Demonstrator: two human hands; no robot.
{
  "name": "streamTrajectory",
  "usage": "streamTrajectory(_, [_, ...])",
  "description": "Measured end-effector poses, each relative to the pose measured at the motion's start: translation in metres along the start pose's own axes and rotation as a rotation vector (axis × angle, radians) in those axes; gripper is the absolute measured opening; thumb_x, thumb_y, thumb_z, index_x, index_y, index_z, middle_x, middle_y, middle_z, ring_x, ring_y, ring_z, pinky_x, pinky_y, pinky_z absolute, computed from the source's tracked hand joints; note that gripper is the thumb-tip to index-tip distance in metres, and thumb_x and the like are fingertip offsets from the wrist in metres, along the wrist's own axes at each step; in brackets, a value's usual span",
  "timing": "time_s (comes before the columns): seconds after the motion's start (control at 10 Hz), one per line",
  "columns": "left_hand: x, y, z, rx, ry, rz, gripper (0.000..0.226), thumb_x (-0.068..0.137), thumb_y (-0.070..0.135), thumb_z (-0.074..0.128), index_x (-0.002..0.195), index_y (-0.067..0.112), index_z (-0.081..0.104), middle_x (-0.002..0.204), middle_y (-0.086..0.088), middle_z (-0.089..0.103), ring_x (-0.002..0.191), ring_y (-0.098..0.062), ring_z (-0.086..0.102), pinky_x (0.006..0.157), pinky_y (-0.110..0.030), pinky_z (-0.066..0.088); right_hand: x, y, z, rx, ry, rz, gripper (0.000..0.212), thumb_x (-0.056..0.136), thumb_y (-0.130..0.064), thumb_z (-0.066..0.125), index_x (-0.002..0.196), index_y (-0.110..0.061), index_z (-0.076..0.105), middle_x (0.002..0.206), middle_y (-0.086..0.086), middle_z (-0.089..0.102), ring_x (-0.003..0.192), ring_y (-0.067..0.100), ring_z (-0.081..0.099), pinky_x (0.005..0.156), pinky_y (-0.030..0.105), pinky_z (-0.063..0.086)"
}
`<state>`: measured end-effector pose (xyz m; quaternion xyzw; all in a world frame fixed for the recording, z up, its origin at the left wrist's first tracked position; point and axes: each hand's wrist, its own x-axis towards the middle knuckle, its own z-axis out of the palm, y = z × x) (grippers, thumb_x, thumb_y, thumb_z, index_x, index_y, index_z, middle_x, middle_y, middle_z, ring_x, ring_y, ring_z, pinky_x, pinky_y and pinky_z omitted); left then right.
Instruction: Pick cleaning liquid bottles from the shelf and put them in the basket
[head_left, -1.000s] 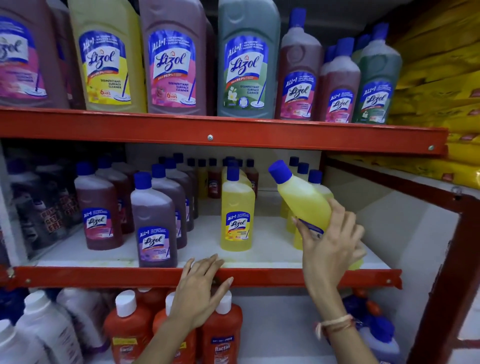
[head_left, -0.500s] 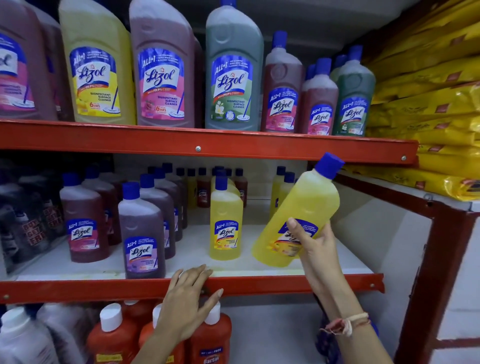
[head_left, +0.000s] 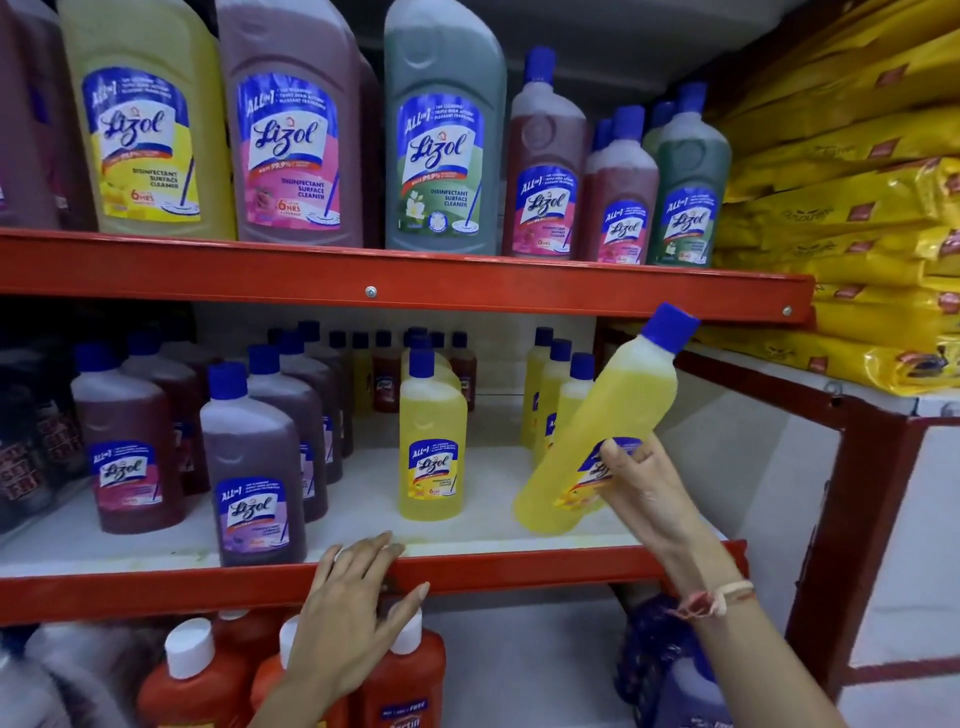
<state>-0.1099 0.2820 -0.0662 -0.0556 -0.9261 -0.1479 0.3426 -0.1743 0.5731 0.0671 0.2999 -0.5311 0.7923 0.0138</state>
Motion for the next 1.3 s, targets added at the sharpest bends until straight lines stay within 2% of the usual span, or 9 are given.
streamTrajectory(0.1, [-0.001,0.000,-0.001,0.007,-0.001,0.009,0.057,0.084,0.069,0.032,0.122,0.031,0.052,0.133,0.007,0.054,0.124,-0.010,0.045,0.110,-0.032,0.015,0.009,-0.002,-0.020,-0.126,0.076,0.032,0.095,0.048,-0.039,0.093,0.126,-0.004,0.050,0.111,0.019,0.068,0.094,0.035,0.068,0.073,0.041,0.060])
streamTrajectory(0.3, [0.000,-0.003,-0.001,0.029,-0.026,0.027,0.053,0.088,0.063,0.031,0.125,0.030,0.049,0.136,0.005,0.052,0.126,-0.012,0.043,0.111,-0.033,0.012,0.018,0.014,-0.049,-0.207,0.188,0.115,0.097,0.040,-0.040,0.095,0.125,-0.018,0.053,0.117,0.014,0.070,0.101,0.032,0.069,0.079,0.040,0.061])
streamTrajectory(0.6, [-0.001,-0.001,-0.002,0.010,-0.024,0.018,0.052,0.089,0.061,0.031,0.127,0.031,0.048,0.138,0.009,0.049,0.128,-0.009,0.040,0.114,-0.028,0.003,0.011,0.033,-0.064,-0.273,0.199,0.199,0.095,0.040,-0.042,0.094,0.122,-0.022,0.053,0.113,0.010,0.072,0.102,0.032,0.069,0.086,0.048,0.055])
streamTrajectory(0.8, [-0.001,0.001,-0.003,0.002,-0.010,0.009,0.050,0.089,0.060,0.032,0.124,0.030,0.051,0.136,0.008,0.052,0.126,-0.009,0.043,0.114,-0.029,0.004,0.006,0.039,-0.064,-0.306,0.178,0.222,0.088,0.039,-0.044,0.094,0.116,-0.027,0.056,0.106,0.005,0.075,0.097,0.028,0.071,0.076,0.042,0.058])
streamTrajectory(0.9, [-0.001,0.003,-0.005,-0.009,-0.020,-0.007,0.049,0.088,0.059,0.034,0.122,0.029,0.053,0.134,0.007,0.054,0.125,-0.012,0.045,0.113,-0.027,0.002,0.008,0.039,-0.063,-0.325,0.168,0.240,0.072,0.054,-0.034,0.088,0.118,-0.027,0.054,0.110,0.007,0.073,0.098,0.028,0.071,0.079,0.044,0.057])
streamTrajectory(1.0, [-0.002,0.004,-0.004,0.006,-0.030,-0.004,0.050,0.089,0.060,0.033,0.125,0.030,0.050,0.137,0.008,0.051,0.128,-0.011,0.042,0.112,-0.026,-0.001,0.008,0.038,-0.064,-0.332,0.184,0.250,0.077,0.052,-0.034,0.088,0.120,-0.022,0.054,0.111,0.009,0.072,0.095,0.026,0.072,0.075,0.041,0.058])
streamTrajectory(1.1, [-0.003,0.002,-0.005,0.012,-0.044,0.003,0.052,0.089,0.061,0.029,0.127,0.031,0.048,0.136,0.009,0.052,0.128,-0.009,0.041,0.113,-0.027,0.005,0.006,0.035,-0.060,-0.384,0.202,0.248,0.087,0.044,-0.039,0.093,0.120,-0.019,0.055,0.110,0.012,0.072,0.093,0.028,0.072,0.073,0.040,0.059])
streamTrajectory(1.2, [0.000,0.003,-0.016,-0.026,0.065,-0.017,0.054,0.088,0.059,0.028,0.121,0.026,0.056,0.125,0.007,0.061,0.120,-0.009,0.049,0.106,-0.028,0.032,0.006,0.025,-0.048,-0.470,0.302,0.149,0.084,0.058,-0.029,0.082,0.132,-0.018,0.043,0.113,0.002,0.066,0.092,0.016,0.069,0.076,0.034,0.055])
streamTrajectory(1.3, [0.017,0.011,-0.042,-0.059,0.206,0.059,0.046,0.092,0.045,0.037,0.118,0.015,0.059,0.121,0.000,0.064,0.115,-0.015,0.056,0.100,-0.032,0.043,0.008,-0.009,-0.036,-0.648,0.476,-0.151,0.068,0.073,-0.030,0.075,0.133,-0.021,0.044,0.124,-0.003,0.053,0.107,0.008,0.055,0.088,0.026,0.045])
